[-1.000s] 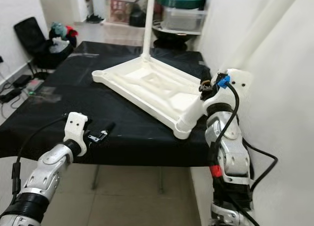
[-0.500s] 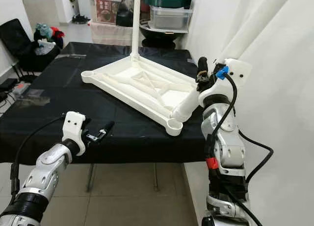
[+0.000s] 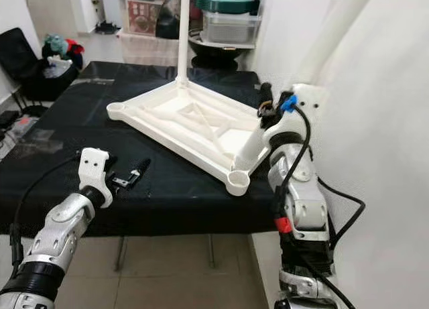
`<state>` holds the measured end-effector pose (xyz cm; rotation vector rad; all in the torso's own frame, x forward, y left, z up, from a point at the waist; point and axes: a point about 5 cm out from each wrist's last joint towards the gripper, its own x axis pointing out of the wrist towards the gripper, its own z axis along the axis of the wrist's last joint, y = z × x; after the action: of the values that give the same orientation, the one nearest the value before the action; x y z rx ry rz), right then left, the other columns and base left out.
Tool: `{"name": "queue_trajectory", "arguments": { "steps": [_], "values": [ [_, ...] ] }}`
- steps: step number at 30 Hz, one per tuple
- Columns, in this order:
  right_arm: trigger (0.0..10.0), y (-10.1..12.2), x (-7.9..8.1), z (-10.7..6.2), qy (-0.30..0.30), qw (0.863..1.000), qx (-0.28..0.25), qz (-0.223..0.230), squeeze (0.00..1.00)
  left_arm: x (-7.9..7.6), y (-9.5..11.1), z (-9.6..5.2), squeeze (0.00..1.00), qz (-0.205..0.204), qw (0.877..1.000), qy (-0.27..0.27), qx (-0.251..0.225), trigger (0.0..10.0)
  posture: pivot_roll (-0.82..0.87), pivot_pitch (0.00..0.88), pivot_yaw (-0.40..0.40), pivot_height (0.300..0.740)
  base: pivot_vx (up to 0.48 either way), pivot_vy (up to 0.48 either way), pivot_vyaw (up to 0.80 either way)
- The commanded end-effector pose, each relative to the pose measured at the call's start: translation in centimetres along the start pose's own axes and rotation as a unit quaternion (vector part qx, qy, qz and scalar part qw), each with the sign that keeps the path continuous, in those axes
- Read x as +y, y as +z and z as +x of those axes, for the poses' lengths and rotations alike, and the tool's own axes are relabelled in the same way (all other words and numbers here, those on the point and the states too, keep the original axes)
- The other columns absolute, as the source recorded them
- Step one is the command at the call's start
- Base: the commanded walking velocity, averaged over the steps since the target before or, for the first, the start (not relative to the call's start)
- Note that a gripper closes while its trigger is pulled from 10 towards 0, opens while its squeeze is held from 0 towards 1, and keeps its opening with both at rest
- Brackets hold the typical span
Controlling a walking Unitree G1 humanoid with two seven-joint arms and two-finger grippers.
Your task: Building children table
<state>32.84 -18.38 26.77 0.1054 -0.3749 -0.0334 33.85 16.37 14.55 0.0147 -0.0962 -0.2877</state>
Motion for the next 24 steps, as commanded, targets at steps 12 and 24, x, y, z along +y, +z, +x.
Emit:
{"name": "queue_trajectory", "arguments": {
  "steps": [12, 24],
  "values": [
    [10.0, -0.4, 0.3, -0.3, 0.018, 1.0, 0.004, -0.011, 0.0, -1.1, 0.3, -0.6, 0.0, 0.004, 1.0, -0.021, -0.022, 10.0, 0.04, 0.0, -0.092, 0.74, 0.183, 0.0, 0.0],
    [10.0, -0.5, 0.0, -1.3, 0.08, 0.996, 0.032, -0.01, 0.0, -2.0, 0.2, -3.2, 0.0, 0.039, 0.999, -0.016, -0.019, 10.0, 0.04, 0.0, -0.078, 0.74, 0.0, 0.0, 0.0]
  ]
}}
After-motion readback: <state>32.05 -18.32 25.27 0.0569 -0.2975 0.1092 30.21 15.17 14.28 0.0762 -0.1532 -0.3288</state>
